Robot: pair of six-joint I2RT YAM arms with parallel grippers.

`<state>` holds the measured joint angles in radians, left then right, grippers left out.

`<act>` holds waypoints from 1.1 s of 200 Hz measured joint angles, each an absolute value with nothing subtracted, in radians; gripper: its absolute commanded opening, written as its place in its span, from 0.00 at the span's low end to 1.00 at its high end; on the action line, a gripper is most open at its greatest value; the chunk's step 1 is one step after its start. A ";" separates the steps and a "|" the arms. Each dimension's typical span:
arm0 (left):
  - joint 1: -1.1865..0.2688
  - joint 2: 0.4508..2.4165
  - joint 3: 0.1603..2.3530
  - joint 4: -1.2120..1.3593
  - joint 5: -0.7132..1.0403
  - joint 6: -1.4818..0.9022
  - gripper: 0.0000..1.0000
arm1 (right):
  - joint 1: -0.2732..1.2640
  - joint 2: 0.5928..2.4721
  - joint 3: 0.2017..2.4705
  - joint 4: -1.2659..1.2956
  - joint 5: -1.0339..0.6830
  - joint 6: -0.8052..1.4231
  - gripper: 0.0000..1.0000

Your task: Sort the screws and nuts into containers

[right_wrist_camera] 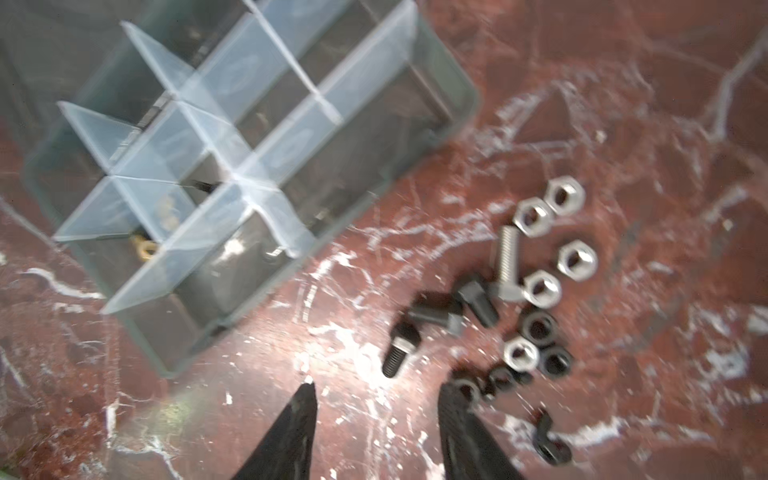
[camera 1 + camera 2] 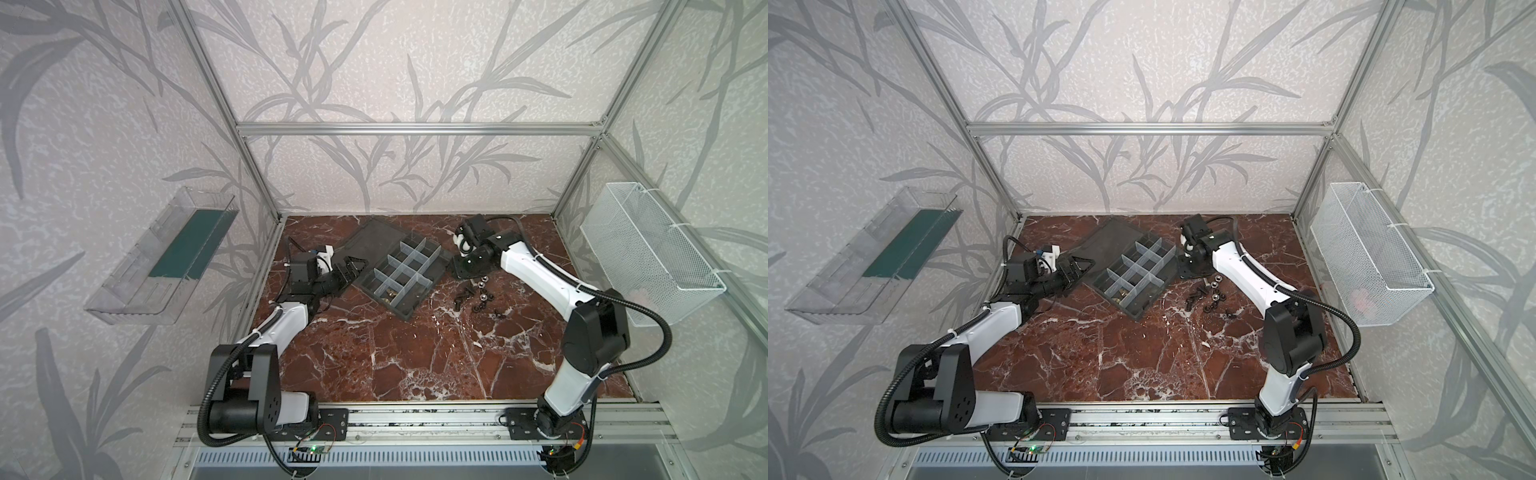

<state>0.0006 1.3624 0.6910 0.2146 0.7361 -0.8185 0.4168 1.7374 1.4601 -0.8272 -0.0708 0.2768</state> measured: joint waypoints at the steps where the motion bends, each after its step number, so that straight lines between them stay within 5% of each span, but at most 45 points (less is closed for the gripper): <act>1: 0.001 1.362 0.691 0.214 0.736 -0.818 1.00 | 0.414 1.736 1.456 -0.828 -0.072 0.277 0.51; 69: 0.001 1.363 0.693 0.202 0.736 -0.811 0.99 | 0.163 1.685 1.262 -0.915 -0.107 0.239 0.56; 220: 0.001 1.365 0.697 0.195 0.738 -0.812 1.00 | 0.147 1.884 1.278 -0.947 -0.140 0.054 0.55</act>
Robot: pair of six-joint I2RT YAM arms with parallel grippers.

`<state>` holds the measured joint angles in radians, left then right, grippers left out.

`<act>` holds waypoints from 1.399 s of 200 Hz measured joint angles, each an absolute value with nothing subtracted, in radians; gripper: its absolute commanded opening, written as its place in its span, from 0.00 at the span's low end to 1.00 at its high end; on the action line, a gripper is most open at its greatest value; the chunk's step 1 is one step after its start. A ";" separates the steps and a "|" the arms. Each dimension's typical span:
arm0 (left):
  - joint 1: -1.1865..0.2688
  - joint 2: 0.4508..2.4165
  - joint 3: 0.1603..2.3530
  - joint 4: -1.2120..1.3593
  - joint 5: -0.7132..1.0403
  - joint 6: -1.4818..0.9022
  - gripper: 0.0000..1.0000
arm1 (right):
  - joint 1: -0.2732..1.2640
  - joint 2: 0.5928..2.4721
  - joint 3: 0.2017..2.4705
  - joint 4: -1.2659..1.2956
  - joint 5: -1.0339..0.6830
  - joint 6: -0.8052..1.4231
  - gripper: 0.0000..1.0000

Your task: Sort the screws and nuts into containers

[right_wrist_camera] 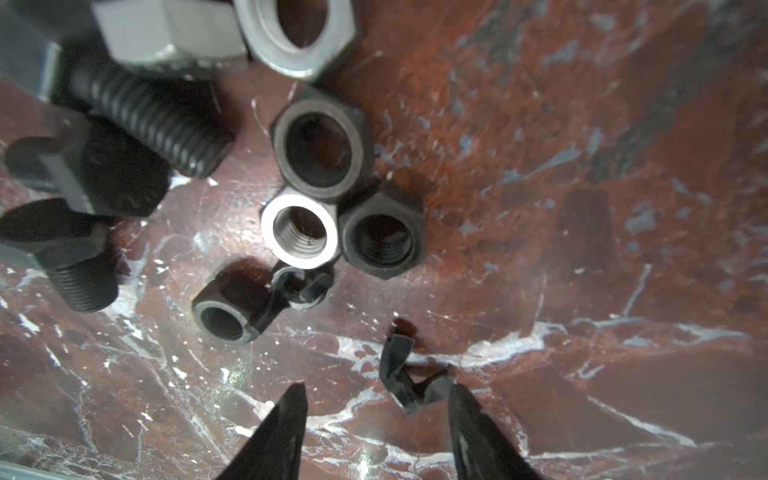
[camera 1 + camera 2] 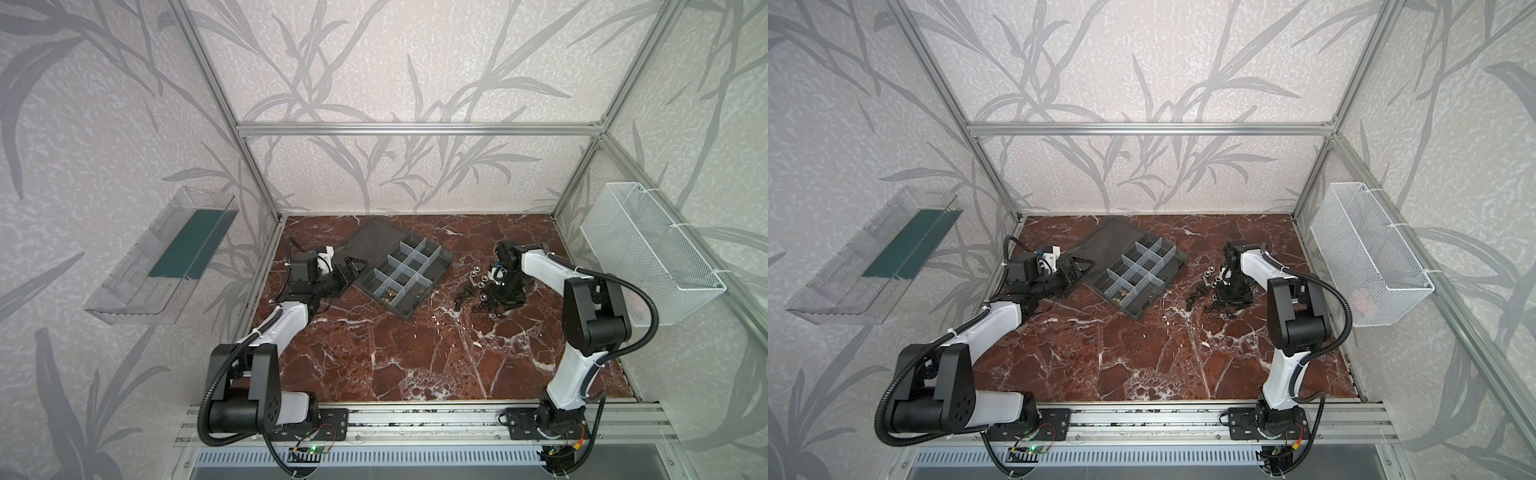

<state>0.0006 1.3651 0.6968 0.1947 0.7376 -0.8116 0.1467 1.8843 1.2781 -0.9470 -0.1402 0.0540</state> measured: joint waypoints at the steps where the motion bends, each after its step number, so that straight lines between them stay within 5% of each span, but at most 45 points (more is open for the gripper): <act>1: 0.001 1.365 0.697 0.195 0.738 -0.812 1.00 | 0.147 1.886 1.278 -0.947 -0.140 0.054 0.55; 177: 0.001 1.369 0.699 0.195 0.738 -0.812 1.00 | 0.147 1.919 1.251 -0.945 -0.136 0.065 0.28; 221: 0.001 1.370 0.699 0.194 0.738 -0.811 0.99 | 0.146 1.917 1.250 -0.945 -0.124 0.086 0.00; 280: 0.001 1.370 0.699 0.194 0.738 -0.811 1.00 | 0.148 1.819 1.257 -0.940 -0.194 0.087 0.00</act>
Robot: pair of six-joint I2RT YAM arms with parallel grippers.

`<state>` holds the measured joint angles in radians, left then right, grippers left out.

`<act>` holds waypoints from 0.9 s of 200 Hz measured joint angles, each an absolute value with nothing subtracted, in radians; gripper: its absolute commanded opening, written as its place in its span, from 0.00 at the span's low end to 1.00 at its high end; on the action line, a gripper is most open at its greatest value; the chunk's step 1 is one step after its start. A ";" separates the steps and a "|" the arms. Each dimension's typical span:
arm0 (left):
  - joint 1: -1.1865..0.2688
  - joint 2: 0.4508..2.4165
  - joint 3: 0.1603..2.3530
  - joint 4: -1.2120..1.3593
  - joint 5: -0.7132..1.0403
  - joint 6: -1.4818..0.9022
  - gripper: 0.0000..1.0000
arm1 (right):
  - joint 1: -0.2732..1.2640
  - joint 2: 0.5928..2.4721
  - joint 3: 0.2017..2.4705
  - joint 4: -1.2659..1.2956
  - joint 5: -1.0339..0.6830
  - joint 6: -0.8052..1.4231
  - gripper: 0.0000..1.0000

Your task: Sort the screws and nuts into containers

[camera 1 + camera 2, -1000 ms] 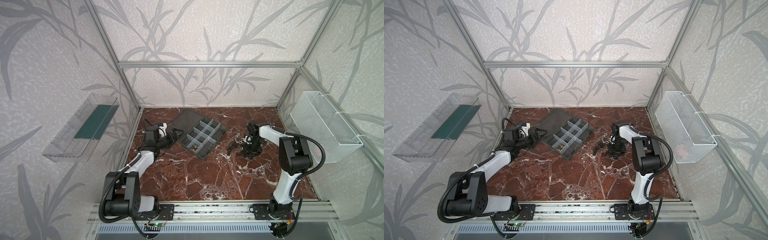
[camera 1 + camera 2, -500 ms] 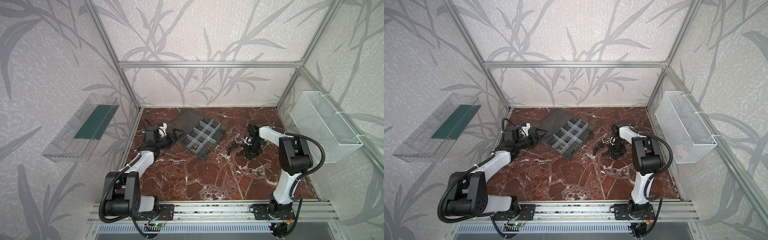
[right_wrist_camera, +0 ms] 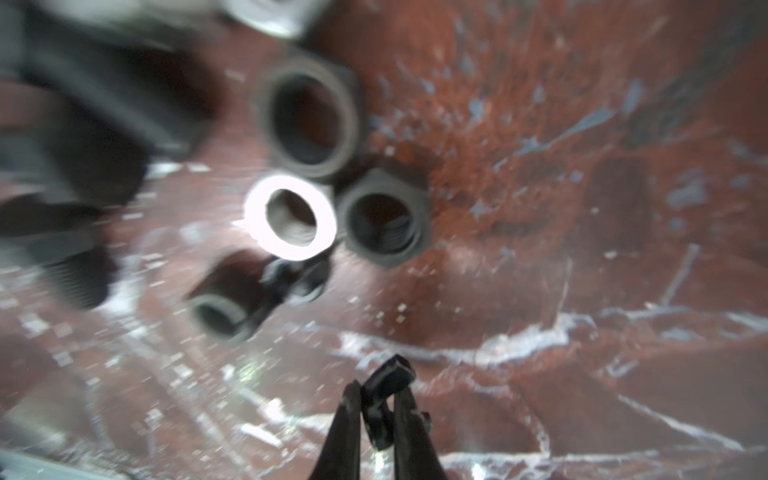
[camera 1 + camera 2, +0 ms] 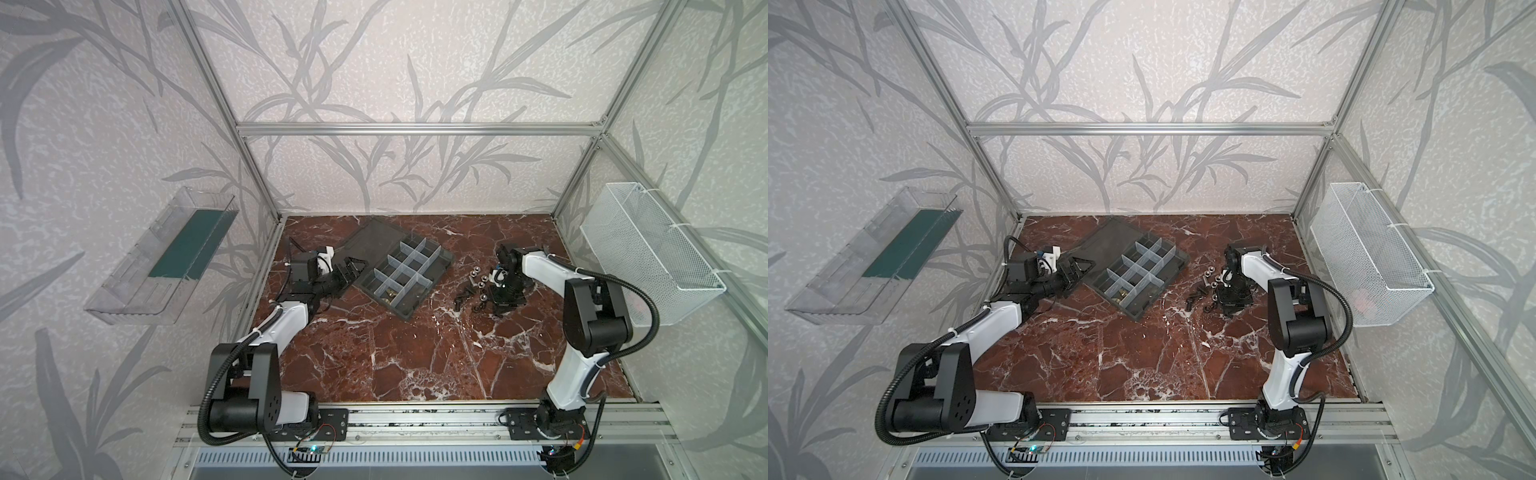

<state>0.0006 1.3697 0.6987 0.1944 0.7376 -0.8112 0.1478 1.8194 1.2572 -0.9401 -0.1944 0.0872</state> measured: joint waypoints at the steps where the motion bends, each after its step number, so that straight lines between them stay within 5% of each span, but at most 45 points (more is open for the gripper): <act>1: 0.001 1.370 0.699 0.194 0.738 -0.812 1.00 | 0.149 1.814 1.259 -0.940 -0.198 0.088 0.00; 62: 0.001 1.370 0.699 0.196 0.739 -0.812 1.00 | 0.377 1.692 1.527 -0.831 -0.257 0.106 0.00; 105: 0.001 1.370 0.699 0.210 0.744 -0.817 1.00 | 0.554 1.875 1.710 -0.701 -0.214 0.111 0.00; 180: 0.001 1.340 0.698 0.192 0.746 -0.812 1.00 | 0.622 2.122 1.759 -0.540 -0.200 0.142 0.00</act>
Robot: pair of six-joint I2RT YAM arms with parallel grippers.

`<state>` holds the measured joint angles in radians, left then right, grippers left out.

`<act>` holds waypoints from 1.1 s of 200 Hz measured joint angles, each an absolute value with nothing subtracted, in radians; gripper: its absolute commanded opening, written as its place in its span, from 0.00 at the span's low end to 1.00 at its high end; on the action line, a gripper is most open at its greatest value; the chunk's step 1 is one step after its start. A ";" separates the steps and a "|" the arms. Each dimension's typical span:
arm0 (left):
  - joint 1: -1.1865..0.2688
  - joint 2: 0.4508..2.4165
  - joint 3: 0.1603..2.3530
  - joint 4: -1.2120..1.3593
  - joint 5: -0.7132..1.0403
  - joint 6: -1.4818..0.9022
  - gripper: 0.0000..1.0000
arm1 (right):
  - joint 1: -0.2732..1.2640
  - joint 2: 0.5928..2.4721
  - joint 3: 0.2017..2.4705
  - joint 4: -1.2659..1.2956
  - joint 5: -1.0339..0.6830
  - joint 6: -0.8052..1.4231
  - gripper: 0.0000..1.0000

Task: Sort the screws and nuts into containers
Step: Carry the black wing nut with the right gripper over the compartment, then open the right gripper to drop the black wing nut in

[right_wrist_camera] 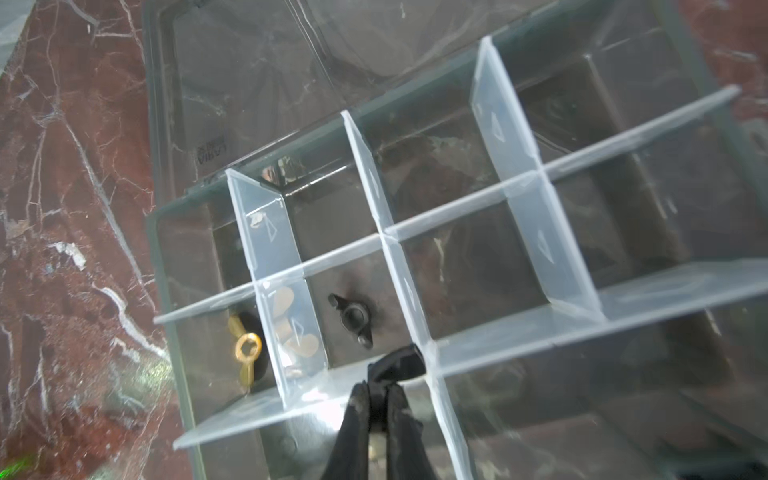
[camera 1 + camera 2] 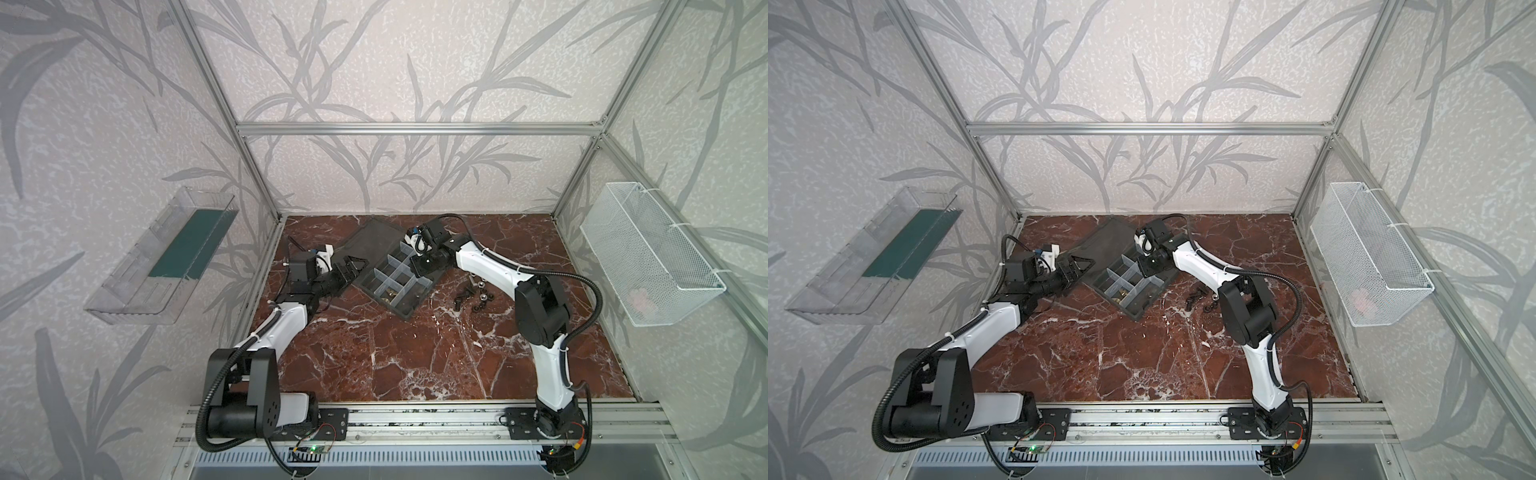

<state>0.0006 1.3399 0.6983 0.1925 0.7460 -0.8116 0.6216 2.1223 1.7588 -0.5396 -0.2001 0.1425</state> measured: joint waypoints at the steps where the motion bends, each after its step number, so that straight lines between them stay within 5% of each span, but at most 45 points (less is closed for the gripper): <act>1: 0.001 1.340 0.698 0.192 0.746 -0.812 1.00 | 0.623 2.124 1.760 -0.539 -0.200 0.143 0.00; 108: 0.001 1.340 0.698 0.191 0.746 -0.812 0.99 | 0.671 2.193 1.835 -0.509 -0.192 0.146 0.00; 153: 0.001 1.340 0.698 0.191 0.746 -0.812 0.99 | 0.672 2.228 1.874 -0.538 -0.187 0.146 0.11; 196: 0.001 1.340 0.698 0.191 0.746 -0.812 0.99 | 0.672 2.257 1.899 -0.570 -0.180 0.139 0.37; 220: 0.001 1.340 0.698 0.191 0.746 -0.812 1.00 | 0.672 2.257 1.905 -0.590 -0.170 0.134 0.42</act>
